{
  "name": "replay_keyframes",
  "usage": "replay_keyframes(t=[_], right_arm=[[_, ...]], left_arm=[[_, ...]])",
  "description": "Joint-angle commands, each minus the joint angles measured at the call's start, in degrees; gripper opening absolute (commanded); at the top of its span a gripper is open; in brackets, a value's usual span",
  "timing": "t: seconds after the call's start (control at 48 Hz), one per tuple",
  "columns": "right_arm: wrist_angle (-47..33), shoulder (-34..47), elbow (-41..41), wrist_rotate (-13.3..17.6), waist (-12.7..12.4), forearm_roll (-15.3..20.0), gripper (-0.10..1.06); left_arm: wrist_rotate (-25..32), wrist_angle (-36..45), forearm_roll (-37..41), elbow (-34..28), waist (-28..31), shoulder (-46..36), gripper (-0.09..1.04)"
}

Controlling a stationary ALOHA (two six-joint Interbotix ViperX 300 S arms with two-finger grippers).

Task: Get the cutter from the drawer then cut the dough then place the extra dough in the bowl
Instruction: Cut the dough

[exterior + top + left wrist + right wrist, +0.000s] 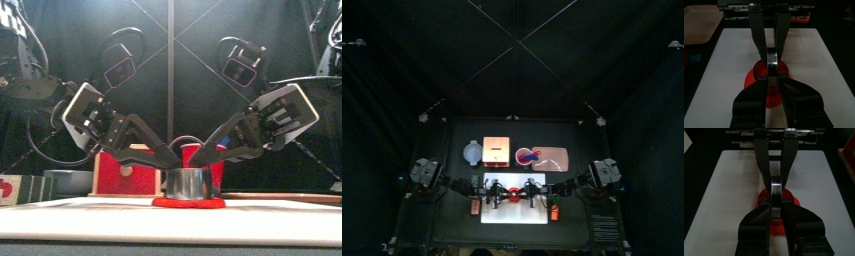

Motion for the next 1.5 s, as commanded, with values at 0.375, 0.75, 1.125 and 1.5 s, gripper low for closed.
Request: replay_keyframes(t=[0.375,0.75,1.125,1.5], right_arm=[[1.93,-0.35,2.2,-0.09,-0.53,0.62,0.4],[1.93,4.66,-1.41,0.0,-0.44,0.97,0.4],[1.93,6.59,-0.09,0.44,-0.88,1.76,0.4],[2.81,2.11,-1.85,-0.44,-0.53,0.35,0.4]], left_arm=[[-1.58,3.16,-0.53,-0.79,-1.23,2.64,0.52],[-9.14,3.96,-6.68,-0.26,-5.54,9.93,0.49],[-10.28,7.38,-8.0,-0.62,-6.68,11.51,0.49],[-7.21,7.47,-7.73,-1.58,-4.57,3.69,0.5]])
